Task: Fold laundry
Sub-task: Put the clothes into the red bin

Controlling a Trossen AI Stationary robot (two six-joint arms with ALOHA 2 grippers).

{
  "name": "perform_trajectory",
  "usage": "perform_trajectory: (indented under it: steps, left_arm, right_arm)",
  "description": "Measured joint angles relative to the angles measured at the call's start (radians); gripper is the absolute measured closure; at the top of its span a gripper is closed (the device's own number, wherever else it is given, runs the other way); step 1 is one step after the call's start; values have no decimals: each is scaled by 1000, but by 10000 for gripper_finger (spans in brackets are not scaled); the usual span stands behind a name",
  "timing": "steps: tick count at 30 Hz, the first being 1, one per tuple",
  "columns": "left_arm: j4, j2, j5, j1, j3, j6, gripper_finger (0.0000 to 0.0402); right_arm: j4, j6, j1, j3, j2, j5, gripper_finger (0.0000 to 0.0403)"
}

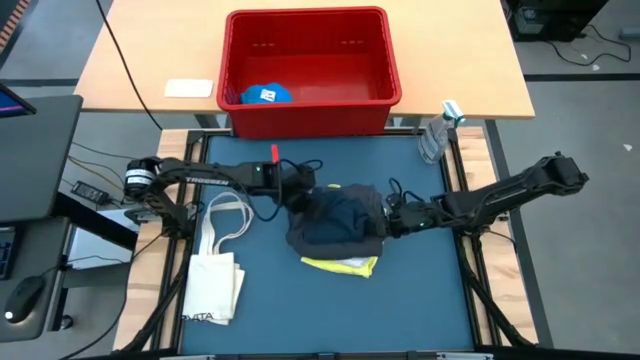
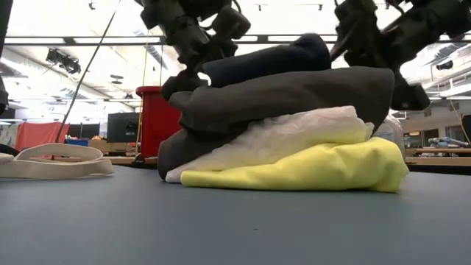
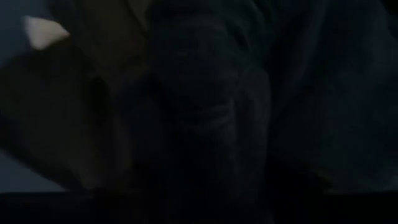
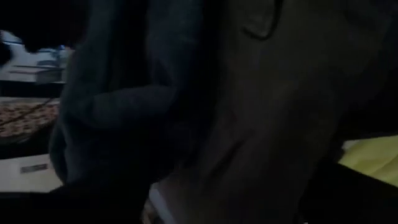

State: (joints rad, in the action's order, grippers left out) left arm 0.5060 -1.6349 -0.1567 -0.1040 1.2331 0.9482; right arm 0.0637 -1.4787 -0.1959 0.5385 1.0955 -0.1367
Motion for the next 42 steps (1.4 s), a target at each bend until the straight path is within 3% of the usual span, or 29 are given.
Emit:
perform_trajectory:
  steps: [5,13,16,19,24,31,37,42]
  left_arm:
    - [29,23,-51,28,3,-21,131]
    - [155,133,1,44,4,-112,85]
    - [274,163,34,38,3,-150,86]
    - [282,197,39,40,-38,-170,89]
    - [48,300,-6,36,-269,-82,90]
    - [-555,371,-24,34,-627,172,90]
    - [-683,315,44,30,-745,221,90]
    - [-857,215,44,8,-781,223,90]
  right_arm:
    - [103,-27,-18,0,-91,-7,9]
    - [383,-159,-113,1,-169,-63,33]
    - [403,-196,-151,1,-168,-75,40]
    - [381,-206,-186,1,-158,-95,45]
    - [371,-258,-248,-14,-156,-149,46]
    - [205,-438,-382,-120,-153,-277,46]
    - [60,-599,-450,-248,-149,-392,46]
    - [-44,-631,-432,-316,-143,-439,46]
